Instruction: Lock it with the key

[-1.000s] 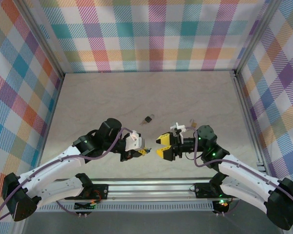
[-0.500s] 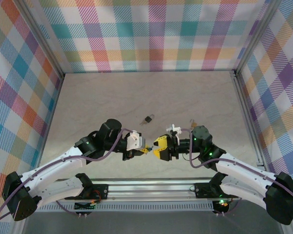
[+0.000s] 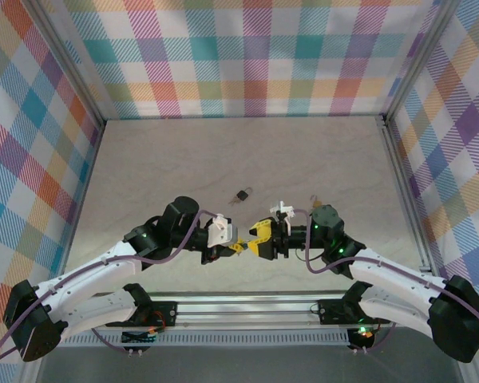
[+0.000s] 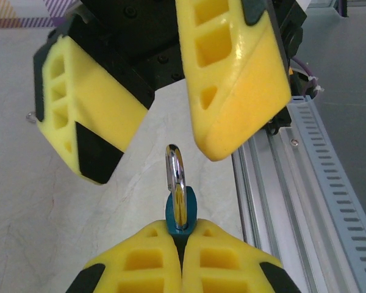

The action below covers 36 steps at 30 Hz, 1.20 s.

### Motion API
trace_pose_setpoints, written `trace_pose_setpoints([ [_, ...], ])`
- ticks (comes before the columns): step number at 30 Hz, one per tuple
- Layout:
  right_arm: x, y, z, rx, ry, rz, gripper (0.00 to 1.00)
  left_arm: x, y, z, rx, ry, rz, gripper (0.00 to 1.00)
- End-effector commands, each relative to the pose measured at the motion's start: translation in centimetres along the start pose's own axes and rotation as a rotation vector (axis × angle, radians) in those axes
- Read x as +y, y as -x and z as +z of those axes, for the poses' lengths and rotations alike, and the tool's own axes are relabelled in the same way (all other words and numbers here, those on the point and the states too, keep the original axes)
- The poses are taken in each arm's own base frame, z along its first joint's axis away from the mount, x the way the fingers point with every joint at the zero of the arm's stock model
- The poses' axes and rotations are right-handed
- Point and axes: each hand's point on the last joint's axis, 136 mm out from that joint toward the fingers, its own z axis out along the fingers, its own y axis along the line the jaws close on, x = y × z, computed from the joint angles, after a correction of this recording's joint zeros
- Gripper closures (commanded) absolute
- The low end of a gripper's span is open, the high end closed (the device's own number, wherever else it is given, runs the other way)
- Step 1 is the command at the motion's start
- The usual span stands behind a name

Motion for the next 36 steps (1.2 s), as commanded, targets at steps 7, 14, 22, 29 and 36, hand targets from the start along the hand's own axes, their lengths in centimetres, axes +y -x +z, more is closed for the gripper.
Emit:
trace_pose_setpoints([
  [7, 1.8, 1.8, 0.3, -0.039, 0.092, -0.041, 0.54, -0.9, 1.0, 0.0, -0.049, -0.031, 0.033, 1.00],
  [14, 2.3, 1.4, 0.3, -0.015, 0.118, -0.027, 0.64, -0.4, 1.0, -0.1, -0.042, 0.000, 0.034, 1.00],
  [22, 2.0, 0.7, 0.2, 0.008, 0.100, -0.006, 0.73, -0.4, 0.9, -0.1, -0.038, 0.003, 0.021, 1.00],
  [29, 1.2, 0.7, 0.2, -0.006, 0.057, -0.015, 0.78, -0.5, 1.0, -0.2, -0.042, -0.003, 0.017, 1.00],
  [36, 1.1, 0.6, 0.3, -0.003, 0.062, -0.014, 0.86, -0.5, 1.2, -0.3, -0.047, 0.004, 0.019, 1.00],
])
